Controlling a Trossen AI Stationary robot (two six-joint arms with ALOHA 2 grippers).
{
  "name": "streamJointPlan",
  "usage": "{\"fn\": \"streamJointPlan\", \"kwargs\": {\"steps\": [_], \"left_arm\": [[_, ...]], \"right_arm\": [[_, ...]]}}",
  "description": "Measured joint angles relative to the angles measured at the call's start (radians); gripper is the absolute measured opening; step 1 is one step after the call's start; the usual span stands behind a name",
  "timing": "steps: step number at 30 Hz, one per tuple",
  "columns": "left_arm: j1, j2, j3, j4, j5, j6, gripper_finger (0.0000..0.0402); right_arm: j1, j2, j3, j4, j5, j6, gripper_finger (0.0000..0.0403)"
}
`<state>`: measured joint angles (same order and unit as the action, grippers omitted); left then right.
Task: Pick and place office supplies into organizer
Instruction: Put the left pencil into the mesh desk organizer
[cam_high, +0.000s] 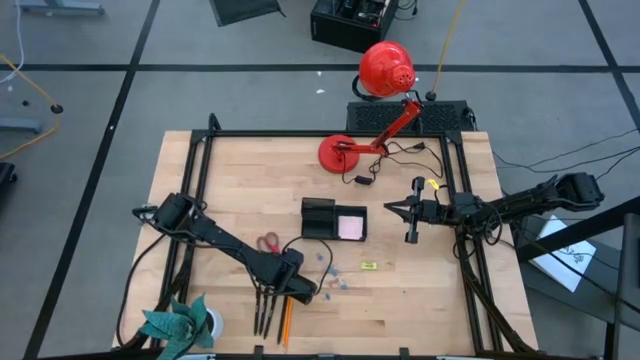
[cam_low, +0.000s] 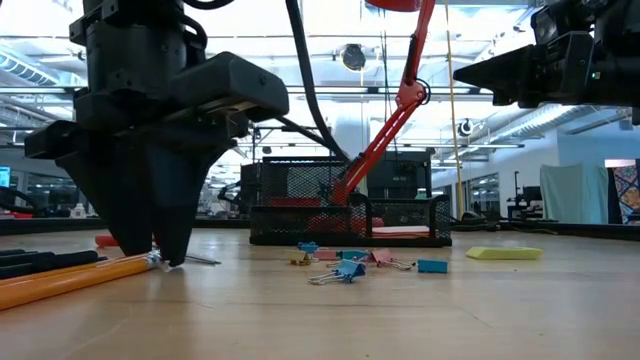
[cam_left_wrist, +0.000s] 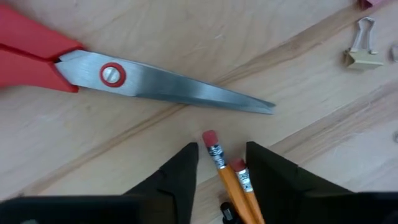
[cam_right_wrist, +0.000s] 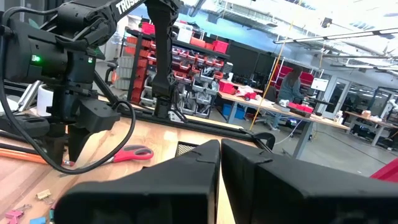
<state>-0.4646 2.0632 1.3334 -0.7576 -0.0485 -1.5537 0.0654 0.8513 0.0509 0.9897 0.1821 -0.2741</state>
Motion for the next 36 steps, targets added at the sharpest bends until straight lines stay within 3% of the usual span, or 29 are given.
{"fn": "streamJointPlan", "kwargs": {"steps": [20,28,36], "left_arm": [[0.024,0.004,0.020,-0.019,-0.001,0.146,0.0011],[0.042,0.016,0.103,-0.019,-0.036,0.297,0.0025],[0.056,0.023,0.144,0.025,-0.080,0.385,0.0006]], "right_arm": [[0.000,0.000,0.000,0.000,0.000,-0.001,0.0009],[0.000,0.000,0.000,0.000,0.000,-0.002,0.0009],[0.000,0.000,0.000,0.000,0.000,-0.001,0.0009]]}}
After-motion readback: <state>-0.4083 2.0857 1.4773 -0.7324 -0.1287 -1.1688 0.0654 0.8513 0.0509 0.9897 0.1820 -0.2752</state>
